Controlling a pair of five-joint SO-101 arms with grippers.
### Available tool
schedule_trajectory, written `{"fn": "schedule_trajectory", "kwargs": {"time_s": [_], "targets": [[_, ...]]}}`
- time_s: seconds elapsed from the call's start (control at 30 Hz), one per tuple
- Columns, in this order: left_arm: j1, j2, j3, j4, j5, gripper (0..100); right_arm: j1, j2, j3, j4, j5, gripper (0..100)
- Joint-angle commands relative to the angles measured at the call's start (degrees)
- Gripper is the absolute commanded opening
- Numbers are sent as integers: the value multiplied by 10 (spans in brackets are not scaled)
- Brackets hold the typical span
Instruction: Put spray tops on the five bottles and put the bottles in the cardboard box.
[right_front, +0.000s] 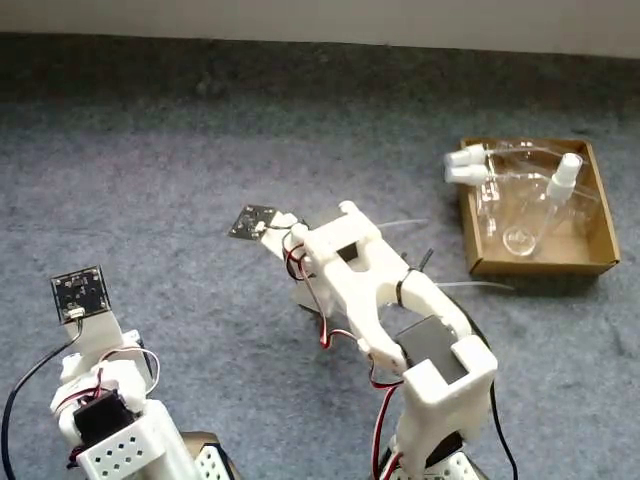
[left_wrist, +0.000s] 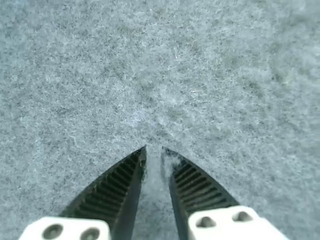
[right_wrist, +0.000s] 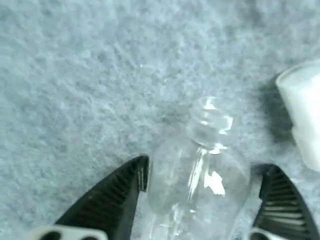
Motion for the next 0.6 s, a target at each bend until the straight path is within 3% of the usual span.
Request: {"fn": "schedule_trajectory", "kwargs": {"time_s": [0.0, 0.2, 0.57], "targets": [[14, -4, -3, -13, -5, 11, -1, -6, -23, 1, -6, 343], [14, -4, -2, -13, -5, 11, 15, -2, -23, 1, -7, 332], [14, -4, -2, -13, -5, 11, 40, -7, -23, 7, -7, 170]]}}
